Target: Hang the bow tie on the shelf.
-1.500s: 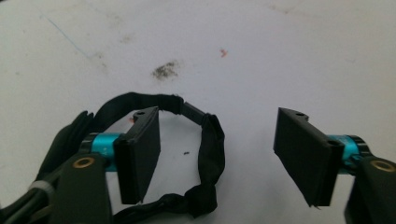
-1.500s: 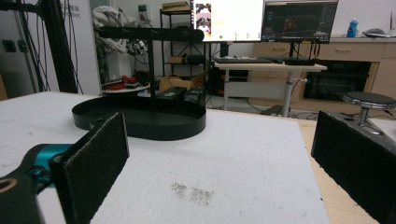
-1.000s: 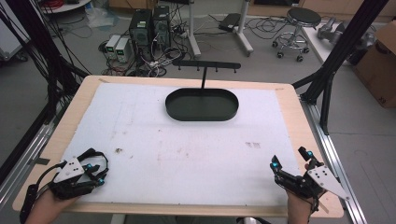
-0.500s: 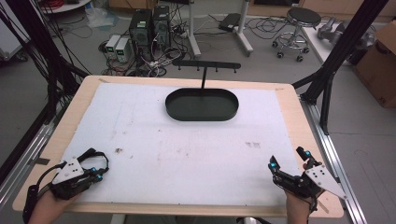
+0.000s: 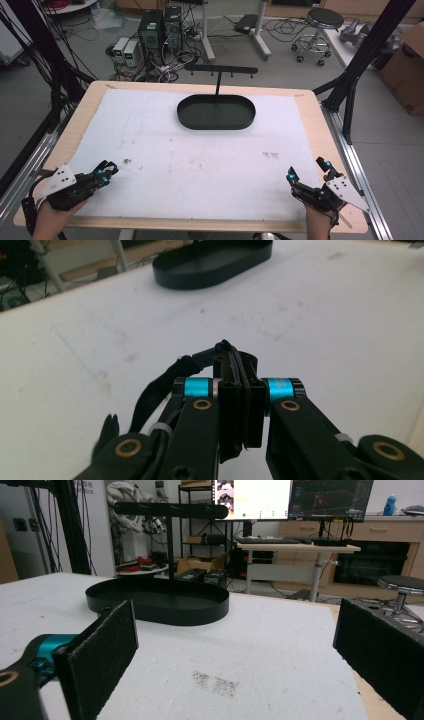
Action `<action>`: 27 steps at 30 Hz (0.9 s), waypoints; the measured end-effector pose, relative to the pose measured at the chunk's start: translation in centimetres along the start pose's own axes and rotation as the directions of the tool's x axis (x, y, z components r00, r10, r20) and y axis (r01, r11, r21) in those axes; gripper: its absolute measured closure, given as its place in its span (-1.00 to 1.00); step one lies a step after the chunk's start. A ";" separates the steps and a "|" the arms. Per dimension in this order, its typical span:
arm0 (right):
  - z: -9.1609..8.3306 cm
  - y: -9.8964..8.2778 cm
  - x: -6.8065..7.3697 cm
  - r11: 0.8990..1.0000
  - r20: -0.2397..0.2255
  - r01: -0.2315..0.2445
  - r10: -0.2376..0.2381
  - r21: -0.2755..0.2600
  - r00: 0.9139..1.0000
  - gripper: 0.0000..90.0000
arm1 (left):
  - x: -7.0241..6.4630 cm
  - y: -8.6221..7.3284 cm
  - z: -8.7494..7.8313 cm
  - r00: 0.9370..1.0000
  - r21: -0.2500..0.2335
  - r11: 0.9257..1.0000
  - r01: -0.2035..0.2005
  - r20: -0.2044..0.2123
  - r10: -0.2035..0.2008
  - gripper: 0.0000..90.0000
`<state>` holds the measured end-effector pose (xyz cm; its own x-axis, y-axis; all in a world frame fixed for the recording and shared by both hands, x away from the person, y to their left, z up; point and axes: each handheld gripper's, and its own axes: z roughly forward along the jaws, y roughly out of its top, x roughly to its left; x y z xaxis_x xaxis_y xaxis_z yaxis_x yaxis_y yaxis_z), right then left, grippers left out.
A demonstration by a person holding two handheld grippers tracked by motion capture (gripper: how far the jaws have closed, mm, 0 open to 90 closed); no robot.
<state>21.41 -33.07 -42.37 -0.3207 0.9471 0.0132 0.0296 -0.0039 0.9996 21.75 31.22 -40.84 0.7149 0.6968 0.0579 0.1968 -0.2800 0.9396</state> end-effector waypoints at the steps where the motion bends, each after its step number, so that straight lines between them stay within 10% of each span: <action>1: 0.0 0.0 0.0 1.000 -0.001 -0.002 0.002 -0.001 1.000 -0.93 | -0.2 0.4 0.0 1.000 -0.018 1.000 0.001 0.007 -0.001 0.96; 13: -0.4 0.4 -0.5 0.999 0.004 -0.019 0.019 -0.028 1.000 -0.93 | -2.7 5.7 1.0 0.997 -0.210 0.977 -0.037 0.065 0.052 0.96; 21: -0.6 0.6 -0.7 0.999 0.002 -0.023 0.024 -0.040 1.000 -0.93 | -3.2 9.5 3.5 0.996 -0.289 0.955 -0.070 0.031 0.083 0.96; 27: -0.7 0.9 -0.8 0.998 -0.002 -0.030 0.030 -0.053 1.000 -0.93 | -2.7 12.3 6.0 0.997 -0.393 0.917 -0.062 0.014 0.074 0.96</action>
<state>21.00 -34.09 -41.49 -0.3216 0.9459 0.0435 -0.0108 -0.0496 0.9987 26.28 21.95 -31.49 0.7368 0.6650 0.1222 -0.1276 -0.0408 0.9910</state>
